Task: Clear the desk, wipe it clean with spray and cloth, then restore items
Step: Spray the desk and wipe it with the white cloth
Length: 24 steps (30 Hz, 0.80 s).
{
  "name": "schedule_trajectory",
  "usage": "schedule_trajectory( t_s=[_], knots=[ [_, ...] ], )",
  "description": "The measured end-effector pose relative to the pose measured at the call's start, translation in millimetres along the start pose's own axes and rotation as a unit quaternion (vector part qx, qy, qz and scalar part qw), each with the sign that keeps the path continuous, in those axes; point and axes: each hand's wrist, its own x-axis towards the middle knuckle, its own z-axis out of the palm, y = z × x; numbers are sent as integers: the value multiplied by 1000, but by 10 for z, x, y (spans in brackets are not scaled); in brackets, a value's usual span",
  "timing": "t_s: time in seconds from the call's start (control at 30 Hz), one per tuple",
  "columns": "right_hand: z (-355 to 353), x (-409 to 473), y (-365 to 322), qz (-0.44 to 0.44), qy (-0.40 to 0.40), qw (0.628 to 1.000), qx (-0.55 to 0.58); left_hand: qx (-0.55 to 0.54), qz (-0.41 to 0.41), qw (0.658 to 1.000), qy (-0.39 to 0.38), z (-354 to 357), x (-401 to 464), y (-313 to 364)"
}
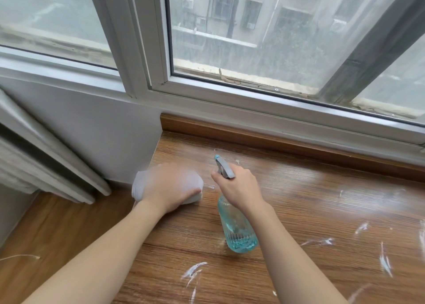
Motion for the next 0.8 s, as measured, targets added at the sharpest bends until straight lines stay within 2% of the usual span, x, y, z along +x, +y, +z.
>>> schedule_trajectory(
  t_s=[0.13,0.33,0.57,0.8],
  knots=[
    [76,-215,56,0,0,1000,8,19,-3,998,-55,-3,255,-43],
    [165,-605,180,-14,6,1000,16,40,-55,992,-110,-154,491,27],
    [170,-866,221,-25,7,999,26,7,-1,998,-65,-189,-287,38],
    [162,-1038,223,-35,-4,999,38,13,-20,999,-43,-359,-1129,188]
  ],
)
